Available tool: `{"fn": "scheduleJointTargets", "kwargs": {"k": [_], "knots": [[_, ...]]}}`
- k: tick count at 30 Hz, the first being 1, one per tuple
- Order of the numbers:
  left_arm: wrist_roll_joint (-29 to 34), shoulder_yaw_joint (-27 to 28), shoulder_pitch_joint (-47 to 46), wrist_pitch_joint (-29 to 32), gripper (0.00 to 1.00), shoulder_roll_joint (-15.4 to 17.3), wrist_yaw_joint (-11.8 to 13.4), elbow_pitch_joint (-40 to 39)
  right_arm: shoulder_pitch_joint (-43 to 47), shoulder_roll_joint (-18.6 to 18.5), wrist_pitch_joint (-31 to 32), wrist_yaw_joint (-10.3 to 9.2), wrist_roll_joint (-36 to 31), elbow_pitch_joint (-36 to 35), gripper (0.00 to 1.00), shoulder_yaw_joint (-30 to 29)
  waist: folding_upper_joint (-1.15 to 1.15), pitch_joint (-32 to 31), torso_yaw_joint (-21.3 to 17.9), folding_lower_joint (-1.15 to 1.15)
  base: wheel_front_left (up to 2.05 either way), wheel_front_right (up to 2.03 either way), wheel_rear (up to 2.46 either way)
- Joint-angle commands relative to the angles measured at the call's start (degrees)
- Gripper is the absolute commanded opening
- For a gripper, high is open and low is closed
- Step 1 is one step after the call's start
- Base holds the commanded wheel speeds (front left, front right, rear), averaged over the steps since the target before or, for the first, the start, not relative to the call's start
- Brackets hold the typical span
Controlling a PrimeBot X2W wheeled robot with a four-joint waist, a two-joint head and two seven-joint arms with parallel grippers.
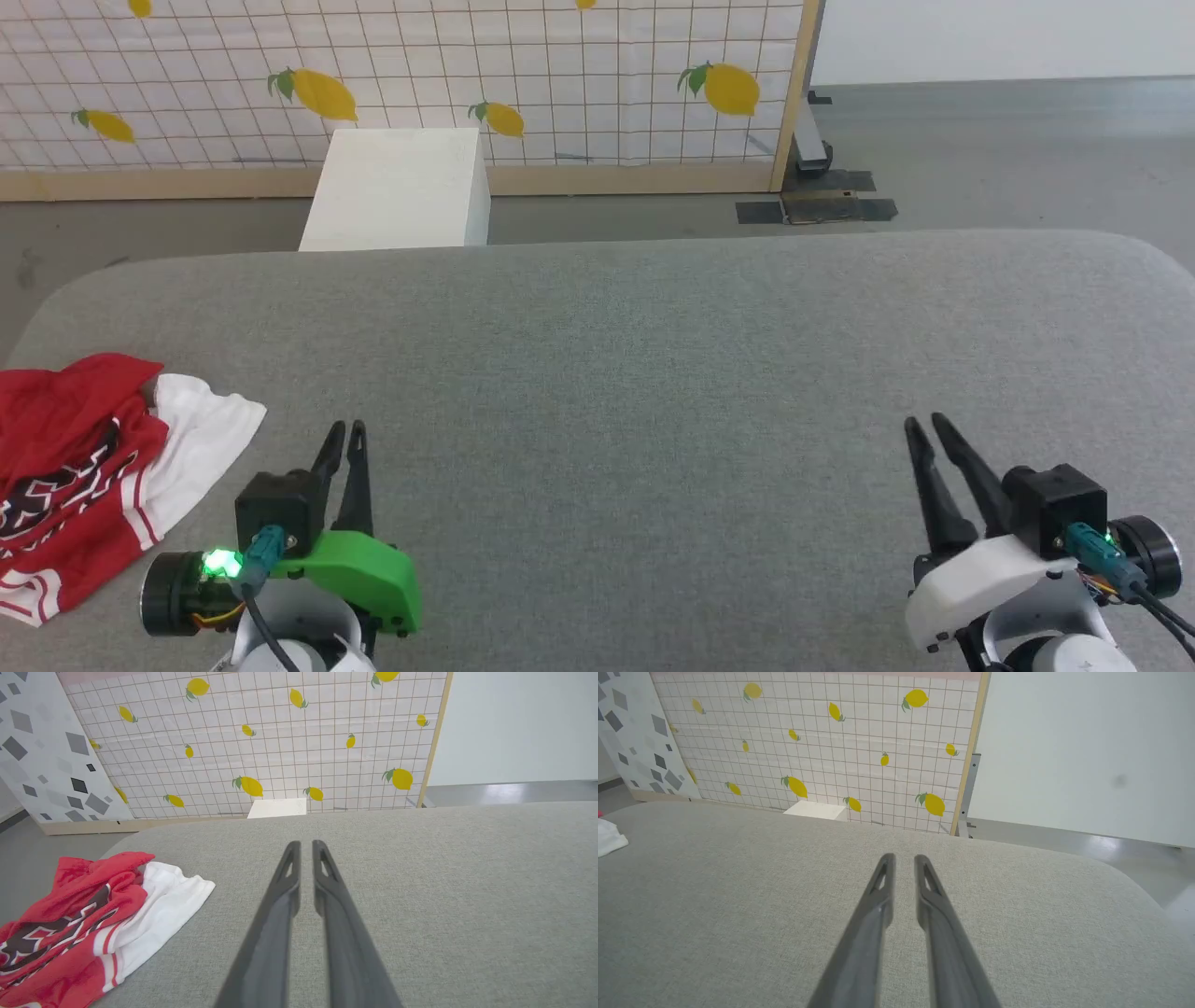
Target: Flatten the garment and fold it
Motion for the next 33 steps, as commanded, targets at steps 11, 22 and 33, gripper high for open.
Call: {"fn": "scheduleJointTargets", "kwargs": {"k": [11,22,33], "knots": [[-0.97,-1.07,-0.33,-1.01,1.00,-0.02,0.55,0.96,-0.29,0.01,-0.81,-0.01,0.91,0.79,1.00,0.29,0.00,-0.01,0.03,0.00,0.00,0.00,0.00],[-2.78,-2.51,-0.88,-2.58,1.00,-0.05,1.47,2.55,-0.73,0.02,-2.13,-0.02,2.21,2.16,1.00,0.70,0.00,-0.20,0.24,0.00,0.00,0.00,0.00],[-3.86,-3.36,-1.29,-3.87,1.00,0.00,2.35,3.31,-0.84,0.02,-3.42,-0.03,2.68,2.92,1.00,0.40,0.00,-0.27,1.44,0.00,0.00,0.00,0.00]]}}
